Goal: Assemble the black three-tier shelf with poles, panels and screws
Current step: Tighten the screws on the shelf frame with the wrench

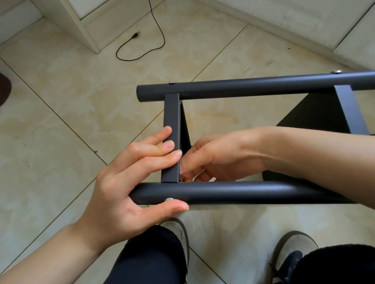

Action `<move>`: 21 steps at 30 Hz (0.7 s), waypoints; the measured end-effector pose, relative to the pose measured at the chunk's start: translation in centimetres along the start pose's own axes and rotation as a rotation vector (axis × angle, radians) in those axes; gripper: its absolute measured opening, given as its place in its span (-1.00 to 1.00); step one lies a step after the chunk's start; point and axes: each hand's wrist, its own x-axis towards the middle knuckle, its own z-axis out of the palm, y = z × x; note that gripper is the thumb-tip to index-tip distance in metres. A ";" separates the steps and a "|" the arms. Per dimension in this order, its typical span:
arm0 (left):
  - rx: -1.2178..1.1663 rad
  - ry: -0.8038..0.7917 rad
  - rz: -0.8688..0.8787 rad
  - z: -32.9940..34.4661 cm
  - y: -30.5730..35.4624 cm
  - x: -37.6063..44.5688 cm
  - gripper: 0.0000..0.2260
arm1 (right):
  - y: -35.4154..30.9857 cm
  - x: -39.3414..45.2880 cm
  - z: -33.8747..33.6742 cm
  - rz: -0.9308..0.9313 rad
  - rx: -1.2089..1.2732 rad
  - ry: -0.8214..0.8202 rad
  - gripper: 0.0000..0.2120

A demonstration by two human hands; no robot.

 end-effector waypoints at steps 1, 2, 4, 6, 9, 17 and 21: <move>0.001 -0.002 0.000 0.0 0.0 0.0 -0.52 | 0.0 0.0 0.0 0.002 0.008 -0.002 -0.84; 0.002 -0.004 -0.001 0.0 0.0 0.0 -0.52 | -0.1 0.0 0.0 0.008 0.020 -0.007 -0.85; 0.001 -0.005 -0.003 0.0 0.0 -0.1 -0.52 | -0.2 -0.1 -0.1 0.024 0.050 -0.029 -0.88; -0.001 -0.004 -0.001 0.0 0.0 0.0 -0.52 | -0.2 -0.1 -0.1 0.024 0.059 -0.047 -0.88; -0.002 -0.001 -0.002 0.0 0.1 0.0 -0.53 | -0.1 0.0 0.0 0.017 0.013 -0.003 -0.85; -0.006 -0.002 -0.024 -0.1 0.1 0.0 -0.52 | -0.2 0.0 0.1 0.026 0.017 -0.002 -0.85; -0.011 -0.002 -0.020 0.0 0.2 0.0 -0.53 | -0.1 -0.2 -0.1 0.000 0.026 -0.024 -0.88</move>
